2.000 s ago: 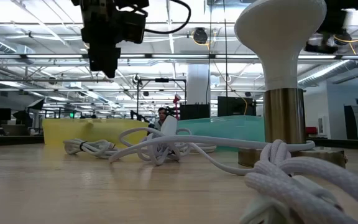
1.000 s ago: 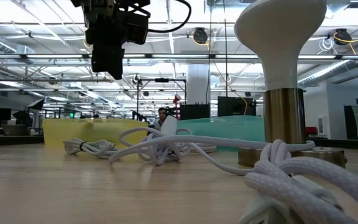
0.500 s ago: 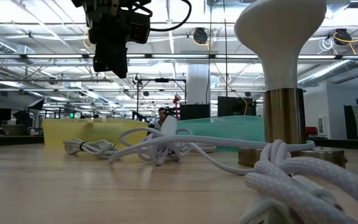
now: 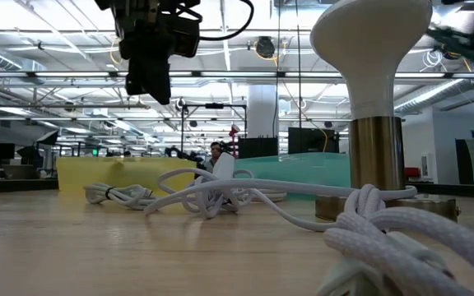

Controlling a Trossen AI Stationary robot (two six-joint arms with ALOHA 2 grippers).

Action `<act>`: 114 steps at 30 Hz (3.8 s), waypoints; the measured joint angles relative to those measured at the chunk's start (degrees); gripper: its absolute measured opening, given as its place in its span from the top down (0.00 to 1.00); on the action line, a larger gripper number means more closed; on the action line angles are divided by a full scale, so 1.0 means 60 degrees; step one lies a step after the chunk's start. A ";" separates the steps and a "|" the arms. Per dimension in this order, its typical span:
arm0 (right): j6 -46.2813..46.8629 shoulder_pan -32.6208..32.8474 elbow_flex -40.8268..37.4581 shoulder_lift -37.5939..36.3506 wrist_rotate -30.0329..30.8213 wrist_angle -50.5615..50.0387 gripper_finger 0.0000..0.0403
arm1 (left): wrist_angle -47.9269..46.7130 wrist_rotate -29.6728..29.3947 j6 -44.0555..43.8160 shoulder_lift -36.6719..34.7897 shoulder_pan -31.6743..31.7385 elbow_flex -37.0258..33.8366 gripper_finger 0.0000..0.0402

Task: Pick & Place USB Port
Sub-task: Put the green charger cable into the green bin, then put the left brown HDMI cable into the yellow bin

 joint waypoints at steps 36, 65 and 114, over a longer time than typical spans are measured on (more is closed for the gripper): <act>-0.5976 -0.9186 0.0187 0.2330 -0.3227 0.1630 0.97 | 0.1185 -0.0031 -0.0436 0.0000 0.0220 0.0000 0.86; -0.7228 -0.8679 0.0179 -0.0192 -0.3698 0.7617 0.85 | 0.1155 -0.0790 -0.1048 0.0000 0.1209 0.0004 0.84; -0.6894 -0.8075 0.0179 -0.0496 -0.7627 1.0304 0.85 | -0.1904 -0.3296 -0.7442 -0.0887 -0.8080 -0.1388 0.72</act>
